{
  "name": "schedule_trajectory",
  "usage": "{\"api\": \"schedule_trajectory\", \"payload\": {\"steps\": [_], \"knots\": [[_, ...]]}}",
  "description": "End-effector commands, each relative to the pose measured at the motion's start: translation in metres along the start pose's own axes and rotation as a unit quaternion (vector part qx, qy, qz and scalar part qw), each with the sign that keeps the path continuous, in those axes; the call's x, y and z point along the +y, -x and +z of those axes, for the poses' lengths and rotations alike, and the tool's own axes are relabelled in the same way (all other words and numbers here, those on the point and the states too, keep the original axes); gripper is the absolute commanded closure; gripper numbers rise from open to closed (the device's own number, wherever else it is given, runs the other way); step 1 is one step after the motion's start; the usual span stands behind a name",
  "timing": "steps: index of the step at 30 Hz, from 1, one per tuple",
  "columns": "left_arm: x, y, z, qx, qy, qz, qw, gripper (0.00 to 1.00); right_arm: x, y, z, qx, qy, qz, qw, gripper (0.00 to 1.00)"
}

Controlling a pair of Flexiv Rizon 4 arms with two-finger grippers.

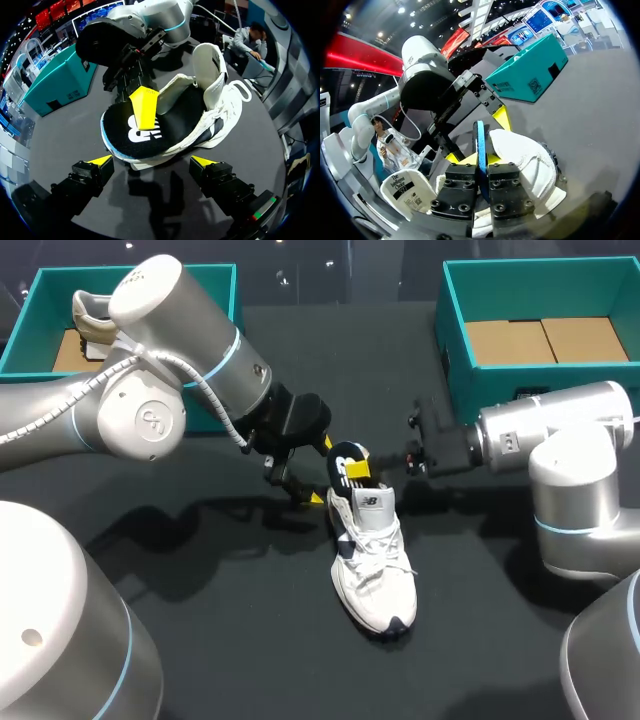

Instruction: Take the shoe out of the shoebox, open the shoe tongue, remove and reinsert the insole, then place the shoe into the shoebox

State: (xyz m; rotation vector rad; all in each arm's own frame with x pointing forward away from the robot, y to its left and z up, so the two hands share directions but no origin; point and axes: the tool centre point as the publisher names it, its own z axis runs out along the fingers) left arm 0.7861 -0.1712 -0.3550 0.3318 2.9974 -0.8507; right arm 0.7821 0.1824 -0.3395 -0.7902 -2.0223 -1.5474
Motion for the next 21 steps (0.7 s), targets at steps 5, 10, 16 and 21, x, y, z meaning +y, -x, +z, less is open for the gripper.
{"api": "schedule_trajectory", "payload": {"steps": [5, 10, 16, 21], "knots": [[0.0, 0.0, 0.001, 0.0, 0.001, 0.0, 1.0, 0.0, -0.033, -0.007, -0.003, -0.021, -0.011, 0.032, 0.999, 1.0], [0.0, 0.0, 0.001, 0.0, 0.001, 0.0, 1.0, 0.0, -0.045, -0.019, -0.007, -0.038, -0.023, 0.044, 0.998, 1.0], [0.0, 0.0, 0.001, 0.0, 0.001, 0.0, 1.0, 0.0, -0.032, -0.024, -0.005, -0.044, -0.018, 0.02, 0.999, 0.83], [0.0, 0.0, 0.001, 0.0, 0.001, 0.0, 1.0, 0.0, -0.017, -0.023, -0.004, -0.044, -0.012, -0.011, 0.999, 0.56]]}}
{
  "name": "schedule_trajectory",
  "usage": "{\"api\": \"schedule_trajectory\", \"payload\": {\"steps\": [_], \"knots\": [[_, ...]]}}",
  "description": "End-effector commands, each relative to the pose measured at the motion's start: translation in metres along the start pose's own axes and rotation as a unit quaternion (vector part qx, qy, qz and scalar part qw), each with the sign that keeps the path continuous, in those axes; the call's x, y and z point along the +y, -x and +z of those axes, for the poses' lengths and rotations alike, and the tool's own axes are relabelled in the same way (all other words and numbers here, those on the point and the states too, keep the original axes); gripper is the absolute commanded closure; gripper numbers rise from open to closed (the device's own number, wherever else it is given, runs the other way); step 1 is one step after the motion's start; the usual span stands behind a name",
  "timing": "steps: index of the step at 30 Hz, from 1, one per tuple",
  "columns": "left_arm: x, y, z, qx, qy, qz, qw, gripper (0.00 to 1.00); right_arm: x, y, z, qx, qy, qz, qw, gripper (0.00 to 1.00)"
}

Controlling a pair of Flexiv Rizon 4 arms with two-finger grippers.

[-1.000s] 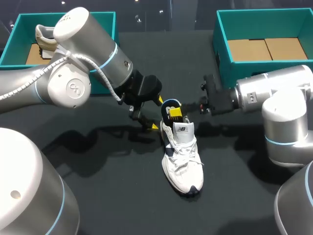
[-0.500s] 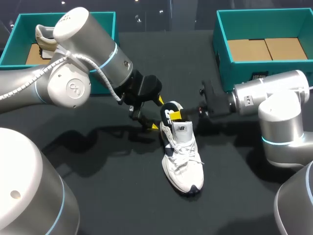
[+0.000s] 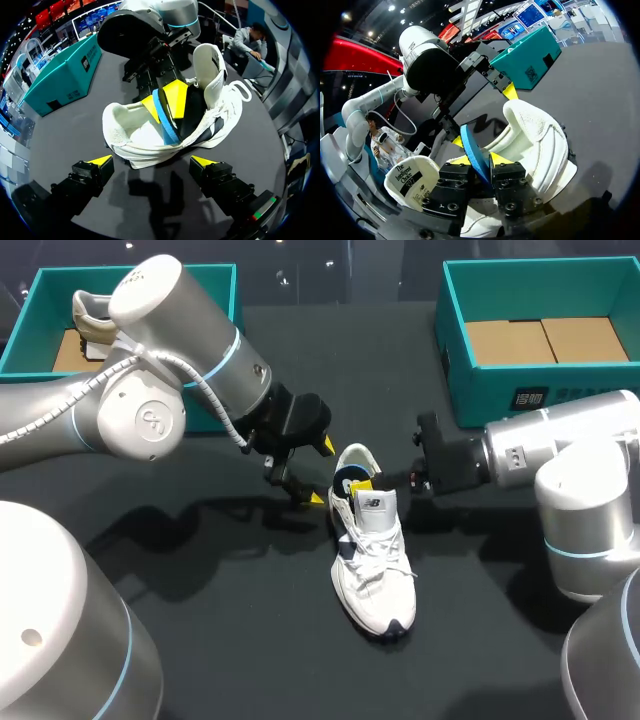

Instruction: Take the shoe out of the shoebox, open the shoe tongue, remove and reinsert the insole, then place the shoe into the shoebox

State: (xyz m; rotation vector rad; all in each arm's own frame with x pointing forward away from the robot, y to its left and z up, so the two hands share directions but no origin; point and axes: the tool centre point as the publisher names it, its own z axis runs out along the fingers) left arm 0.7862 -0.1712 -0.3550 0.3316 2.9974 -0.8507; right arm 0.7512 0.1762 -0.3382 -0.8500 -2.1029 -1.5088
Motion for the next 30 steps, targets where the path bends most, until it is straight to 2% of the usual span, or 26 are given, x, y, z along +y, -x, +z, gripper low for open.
{"api": "schedule_trajectory", "payload": {"steps": [1, 10, 11, 15, 22, 30], "knots": [[0.0, 0.0, 0.001, 0.0, 0.001, 0.0, 1.0, 0.0, 0.009, 0.0, 0.002, -0.002, 0.006, -0.015, 1.0, 0.56], [0.0, 0.0, 0.001, 0.0, 0.001, 0.0, 1.0, 0.0, 0.025, 0.007, 0.004, 0.006, 0.011, -0.039, 0.999, 0.63], [0.0, 0.0, 0.001, 0.0, 0.001, 0.0, 1.0, 0.0, 0.026, 0.009, 0.005, 0.009, 0.013, -0.039, 0.999, 0.66], [0.0, 0.0, 0.001, 0.0, 0.001, 0.0, 1.0, 0.0, 0.026, 0.019, 0.008, 0.015, 0.018, -0.031, 0.999, 1.0], [0.0, 0.0, 0.001, 0.0, 0.001, 0.0, 1.0, 0.0, 0.005, 0.024, 0.009, 0.008, 0.002, 0.009, 1.0, 1.0], [0.0, 0.0, 0.001, 0.0, 0.001, 0.0, 1.0, 0.0, -0.023, 0.007, 0.004, -0.015, -0.028, 0.051, 0.998, 1.0]]}}
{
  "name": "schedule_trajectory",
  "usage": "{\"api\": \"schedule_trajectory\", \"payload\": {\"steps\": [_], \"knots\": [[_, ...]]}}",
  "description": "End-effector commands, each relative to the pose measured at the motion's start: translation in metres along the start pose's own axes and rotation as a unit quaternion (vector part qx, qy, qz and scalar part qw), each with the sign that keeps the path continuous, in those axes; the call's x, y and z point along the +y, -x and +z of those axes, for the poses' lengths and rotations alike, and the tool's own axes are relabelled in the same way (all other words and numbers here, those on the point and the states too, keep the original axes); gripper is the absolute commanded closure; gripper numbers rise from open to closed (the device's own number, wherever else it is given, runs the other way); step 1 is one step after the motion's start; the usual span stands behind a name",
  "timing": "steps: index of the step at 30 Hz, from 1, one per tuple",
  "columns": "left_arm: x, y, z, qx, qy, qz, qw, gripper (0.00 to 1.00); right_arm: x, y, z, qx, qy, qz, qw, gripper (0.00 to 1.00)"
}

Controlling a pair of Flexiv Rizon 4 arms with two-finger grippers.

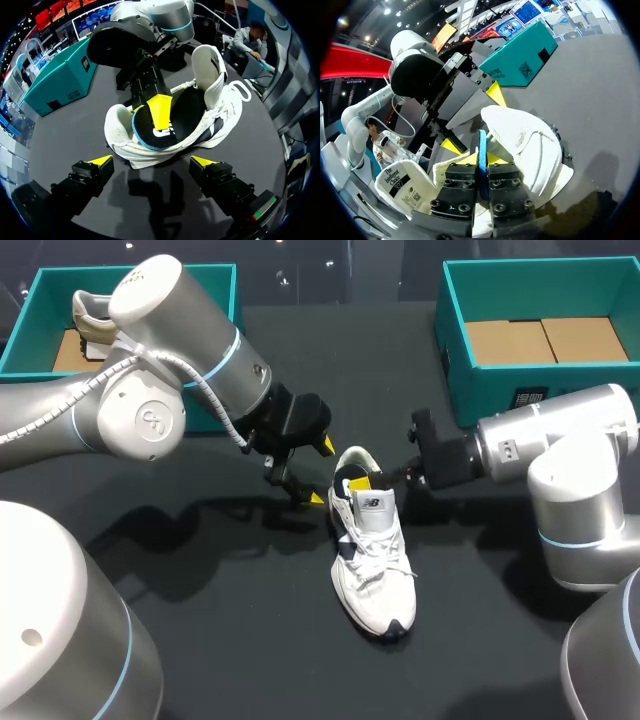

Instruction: Take the shoe out of the shoebox, open the shoe tongue, remove and reinsert the insole, then place the shoe into the shoebox

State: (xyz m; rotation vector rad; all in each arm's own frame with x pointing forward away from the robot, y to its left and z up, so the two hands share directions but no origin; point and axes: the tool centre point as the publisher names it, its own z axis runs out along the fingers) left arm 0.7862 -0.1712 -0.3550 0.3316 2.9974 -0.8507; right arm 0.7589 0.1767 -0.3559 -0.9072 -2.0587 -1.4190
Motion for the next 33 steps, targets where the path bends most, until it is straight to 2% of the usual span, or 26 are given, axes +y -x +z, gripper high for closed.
{"api": "schedule_trajectory", "payload": {"steps": [1, 6, 7, 8, 10, 16, 27, 33], "knots": [[0.0, 0.0, 0.001, 0.0, 0.001, 0.0, 1.0, 0.0, -0.018, -0.01, -0.002, -0.021, -0.011, 0.012, 1.0, 1.0], [0.0, 0.0, 0.001, 0.0, 0.001, 0.0, 1.0, 0.0, -0.014, -0.015, -0.004, -0.032, -0.005, 0.001, 0.999, 1.0], [0.0, 0.0, 0.001, 0.0, 0.001, 0.0, 1.0, 0.0, -0.011, -0.016, -0.005, -0.034, -0.001, -0.005, 0.999, 0.77], [0.0, 0.0, 0.001, 0.0, 0.001, 0.0, 1.0, 0.0, -0.007, -0.017, -0.005, -0.036, 0.003, -0.014, 0.999, 0.64], [0.0, 0.0, 0.001, 0.0, 0.001, 0.0, 1.0, 0.0, -0.001, -0.018, -0.007, -0.038, 0.01, -0.029, 0.999, 0.56], [0.0, 0.0, 0.001, 0.0, 0.001, 0.0, 1.0, 0.0, 0.015, -0.022, -0.01, -0.039, 0.024, -0.067, 0.997, 0.53], [0.0, 0.0, 0.001, 0.0, 0.001, 0.0, 1.0, 0.0, 0.029, -0.028, -0.015, -0.049, 0.04, -0.103, 0.993, 0.43], [0.0, 0.0, 0.001, 0.0, 0.001, 0.0, 1.0, 0.0, 0.035, -0.027, -0.021, -0.054, 0.046, -0.113, 0.991, 0.44]]}}
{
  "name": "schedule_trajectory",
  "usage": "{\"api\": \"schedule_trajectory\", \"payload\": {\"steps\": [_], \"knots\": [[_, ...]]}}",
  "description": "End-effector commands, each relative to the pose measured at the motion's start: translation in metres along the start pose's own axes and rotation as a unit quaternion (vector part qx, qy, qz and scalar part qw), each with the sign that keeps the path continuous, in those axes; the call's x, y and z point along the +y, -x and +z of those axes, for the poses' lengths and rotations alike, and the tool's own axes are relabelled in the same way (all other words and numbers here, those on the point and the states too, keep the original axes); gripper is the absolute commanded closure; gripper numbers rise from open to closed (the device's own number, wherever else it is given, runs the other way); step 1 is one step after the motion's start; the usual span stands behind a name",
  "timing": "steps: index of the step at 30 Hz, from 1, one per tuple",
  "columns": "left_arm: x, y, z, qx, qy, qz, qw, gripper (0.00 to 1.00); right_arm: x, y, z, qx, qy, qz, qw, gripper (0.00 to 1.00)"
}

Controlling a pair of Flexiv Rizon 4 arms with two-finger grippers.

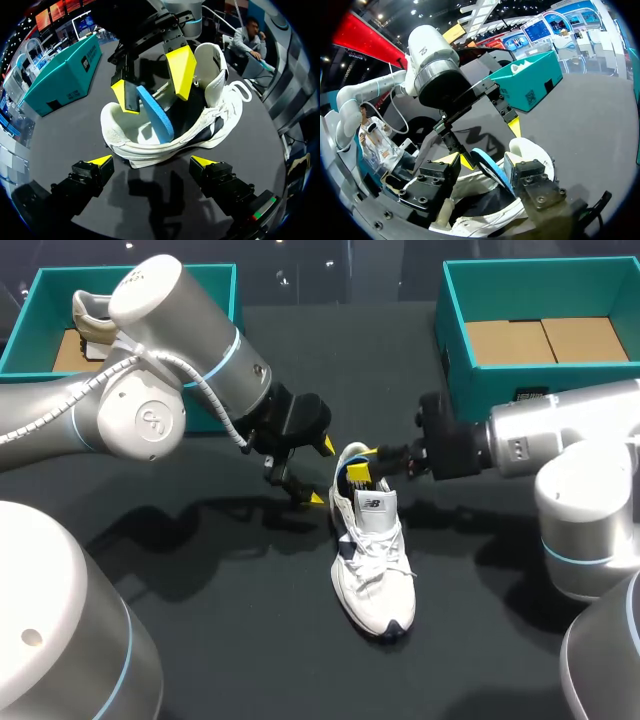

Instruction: Take the shoe out of the shoebox, open the shoe tongue, remove and reinsert the insole, then place the shoe into the shoebox

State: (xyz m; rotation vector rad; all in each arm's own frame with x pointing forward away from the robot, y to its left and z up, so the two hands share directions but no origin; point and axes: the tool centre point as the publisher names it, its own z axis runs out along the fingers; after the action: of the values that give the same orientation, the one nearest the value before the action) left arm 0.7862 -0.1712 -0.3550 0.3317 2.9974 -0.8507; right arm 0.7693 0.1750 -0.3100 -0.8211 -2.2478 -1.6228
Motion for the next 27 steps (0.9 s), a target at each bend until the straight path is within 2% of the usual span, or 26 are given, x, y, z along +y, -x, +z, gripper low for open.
{"api": "schedule_trajectory", "payload": {"steps": [1, 9, 14, 21, 27], "knots": [[0.0, 0.0, 0.001, 0.0, 0.001, 0.0, 1.0, 0.0, 0.001, -0.001, -0.004, -0.003, 0.001, -0.001, 1.0, 0.45], [0.0, 0.0, 0.001, 0.0, 0.001, 0.0, 1.0, 0.0, 0.002, 0.002, -0.008, -0.006, -0.008, 0.002, 1.0, 0.5], [0.0, 0.0, 0.001, 0.0, 0.001, 0.0, 1.0, 0.0, -0.004, 0.015, -0.018, -0.019, -0.016, 0.025, 0.999, 0.49], [0.009, 0.001, -0.027, 0.014, -0.014, 0.013, 1.0, 0.0, -0.007, 0.027, -0.037, -0.042, -0.035, 0.055, 0.997, 0.46], [0.02, 0.002, -0.05, 0.024, -0.009, 0.031, 0.999, 0.0, -0.004, 0.03, -0.054, -0.065, -0.056, 0.069, 0.994, 0.47]]}}
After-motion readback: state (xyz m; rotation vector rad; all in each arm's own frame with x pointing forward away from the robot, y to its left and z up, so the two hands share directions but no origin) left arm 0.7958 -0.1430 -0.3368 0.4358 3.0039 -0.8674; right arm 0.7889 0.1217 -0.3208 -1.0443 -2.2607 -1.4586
